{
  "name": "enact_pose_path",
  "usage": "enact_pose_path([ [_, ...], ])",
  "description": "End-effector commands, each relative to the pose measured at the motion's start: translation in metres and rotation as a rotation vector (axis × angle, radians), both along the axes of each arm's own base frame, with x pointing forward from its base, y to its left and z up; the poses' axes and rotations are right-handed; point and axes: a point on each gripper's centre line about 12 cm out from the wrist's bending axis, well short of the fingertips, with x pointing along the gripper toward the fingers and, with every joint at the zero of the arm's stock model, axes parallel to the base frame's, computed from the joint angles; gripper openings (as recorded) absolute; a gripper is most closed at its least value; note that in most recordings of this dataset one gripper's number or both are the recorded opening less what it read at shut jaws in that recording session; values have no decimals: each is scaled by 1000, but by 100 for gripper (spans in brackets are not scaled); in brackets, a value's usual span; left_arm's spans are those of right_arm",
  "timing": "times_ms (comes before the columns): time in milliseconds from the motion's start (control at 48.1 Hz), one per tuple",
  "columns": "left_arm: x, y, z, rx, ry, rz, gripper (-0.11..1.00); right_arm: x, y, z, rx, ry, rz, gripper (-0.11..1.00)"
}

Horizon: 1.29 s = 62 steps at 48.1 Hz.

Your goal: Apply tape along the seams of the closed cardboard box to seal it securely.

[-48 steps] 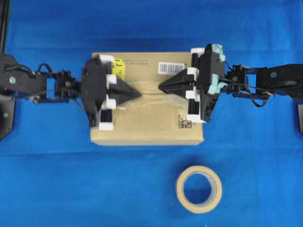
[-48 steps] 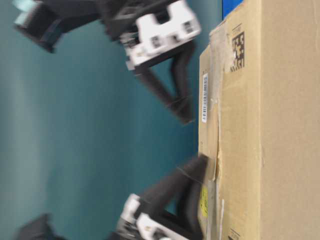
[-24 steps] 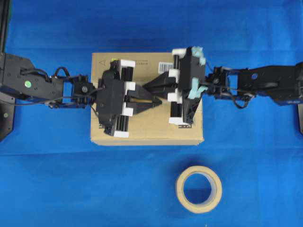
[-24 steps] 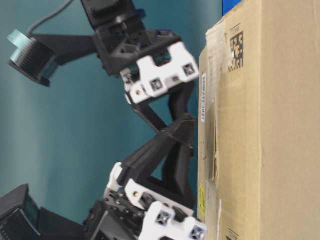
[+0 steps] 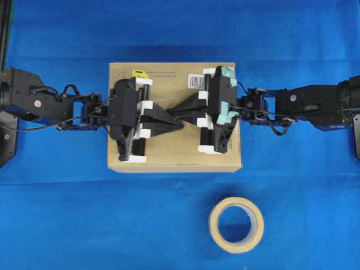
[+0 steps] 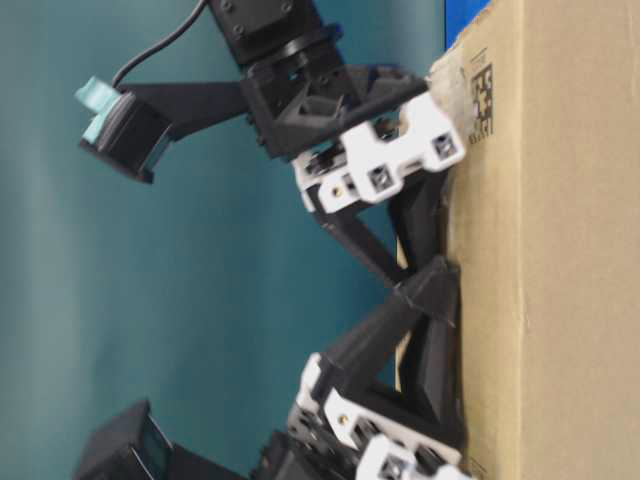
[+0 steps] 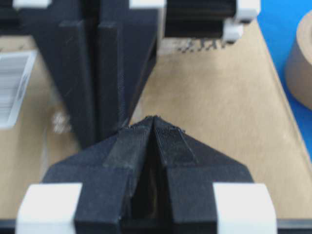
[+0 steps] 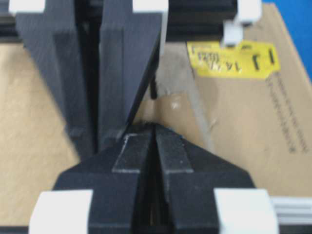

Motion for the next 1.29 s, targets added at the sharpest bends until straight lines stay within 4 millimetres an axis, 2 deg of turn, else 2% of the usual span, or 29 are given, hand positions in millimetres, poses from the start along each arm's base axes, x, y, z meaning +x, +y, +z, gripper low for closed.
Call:
enact_pose_path([
  [0, -7, 4, 0, -13, -8, 22, -1, -5, 7, -2, 18, 10, 2, -1],
  [208, -27, 6, -21, -100, 44, 70, -1, -22, 12, -19, 54, 69, -16, -1],
  [374, -40, 7, -32, -137, 79, 94, -1, -36, 12, -22, 63, 89, -24, -1],
  [603, -45, -1, -39, -170, 98, 88, -1, -54, 14, -28, 75, 115, -32, -1],
  [832, -46, -16, -39, -189, 105, 54, -1, -56, 16, -25, 70, 105, -24, -1],
  [1040, -36, -29, -25, -183, 80, 6, -1, -53, 16, -9, 62, 58, -17, -1],
  [1269, -36, -35, 2, -163, 110, -24, -1, -62, 16, 30, 49, -46, -5, -1],
])
